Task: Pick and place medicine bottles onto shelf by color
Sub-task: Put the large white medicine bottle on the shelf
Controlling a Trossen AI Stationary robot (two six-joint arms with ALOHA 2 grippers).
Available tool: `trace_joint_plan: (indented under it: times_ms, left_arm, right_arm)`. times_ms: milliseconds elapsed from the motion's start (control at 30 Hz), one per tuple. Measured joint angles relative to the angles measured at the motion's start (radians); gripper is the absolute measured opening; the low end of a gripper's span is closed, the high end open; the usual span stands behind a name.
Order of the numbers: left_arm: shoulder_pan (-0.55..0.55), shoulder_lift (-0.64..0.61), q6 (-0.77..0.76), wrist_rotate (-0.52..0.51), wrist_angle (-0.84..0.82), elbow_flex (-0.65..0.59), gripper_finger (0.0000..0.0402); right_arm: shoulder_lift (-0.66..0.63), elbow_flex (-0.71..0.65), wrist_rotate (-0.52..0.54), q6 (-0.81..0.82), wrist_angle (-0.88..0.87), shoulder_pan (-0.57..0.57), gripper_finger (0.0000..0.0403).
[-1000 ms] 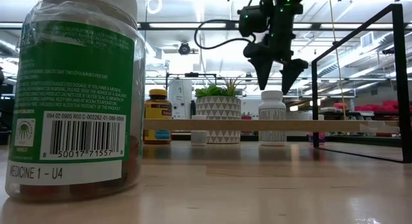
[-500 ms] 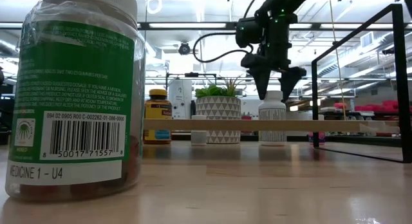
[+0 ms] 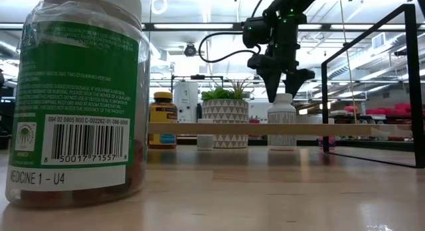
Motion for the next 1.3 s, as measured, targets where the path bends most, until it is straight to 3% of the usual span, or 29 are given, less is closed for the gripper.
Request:
trace_joint_plan:
  times_ms: [333, 600, 867, 1067, 1300]
  left_arm:
    - [0.000, 0.000, 0.000, 0.000, 0.000, 0.000, 0.0173]
    - [0.000, 0.000, -0.001, 0.000, 0.000, 0.000, 0.0173]
    - [0.000, 0.000, -0.001, 0.000, 0.004, 0.000, 0.0173]
    - [0.000, 0.000, -0.041, 0.000, 0.050, 0.000, 0.0172]
    - [0.000, 0.000, -0.063, 0.021, 0.086, 0.000, 0.0172]
  right_arm:
    - [0.000, 0.000, -0.034, 0.000, -0.007, 0.000, 0.0264]
    - [-0.001, 0.008, -0.163, -0.003, -0.025, 0.025, 0.0249]
    - [-0.001, 0.162, -0.104, -0.032, -0.146, 0.093, 0.0256]
    - [-0.001, 0.305, -0.125, -0.020, -0.219, 0.148, 0.0250]
    - [-0.002, 0.348, -0.106, -0.010, -0.293, 0.263, 0.0253]
